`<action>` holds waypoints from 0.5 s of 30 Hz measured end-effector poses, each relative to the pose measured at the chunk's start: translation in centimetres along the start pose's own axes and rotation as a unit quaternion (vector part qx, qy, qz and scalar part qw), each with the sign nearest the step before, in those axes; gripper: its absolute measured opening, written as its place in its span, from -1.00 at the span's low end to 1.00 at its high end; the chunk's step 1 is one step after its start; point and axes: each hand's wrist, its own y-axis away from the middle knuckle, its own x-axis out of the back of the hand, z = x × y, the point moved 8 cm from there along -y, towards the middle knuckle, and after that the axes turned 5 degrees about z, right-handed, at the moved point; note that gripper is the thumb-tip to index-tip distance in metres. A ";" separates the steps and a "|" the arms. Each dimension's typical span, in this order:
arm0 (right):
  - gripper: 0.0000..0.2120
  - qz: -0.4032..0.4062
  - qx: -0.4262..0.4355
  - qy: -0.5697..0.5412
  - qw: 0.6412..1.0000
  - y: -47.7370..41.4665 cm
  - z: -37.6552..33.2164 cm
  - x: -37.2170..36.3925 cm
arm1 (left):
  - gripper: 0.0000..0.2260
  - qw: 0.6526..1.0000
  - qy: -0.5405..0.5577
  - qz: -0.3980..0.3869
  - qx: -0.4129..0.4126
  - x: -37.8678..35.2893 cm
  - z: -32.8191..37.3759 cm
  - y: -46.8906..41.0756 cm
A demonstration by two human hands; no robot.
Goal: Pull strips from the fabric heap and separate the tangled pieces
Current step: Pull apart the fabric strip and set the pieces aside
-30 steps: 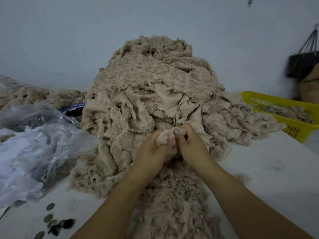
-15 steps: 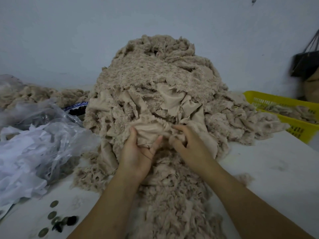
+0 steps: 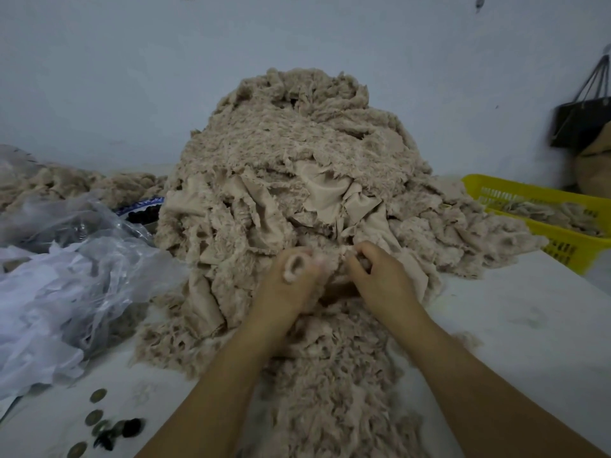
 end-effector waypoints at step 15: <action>-0.94 -0.048 0.049 0.124 0.990 -0.5 1.2 -0.7 | -0.68 0.953 0.292 -0.046 0.072 0.0 0.1 0.8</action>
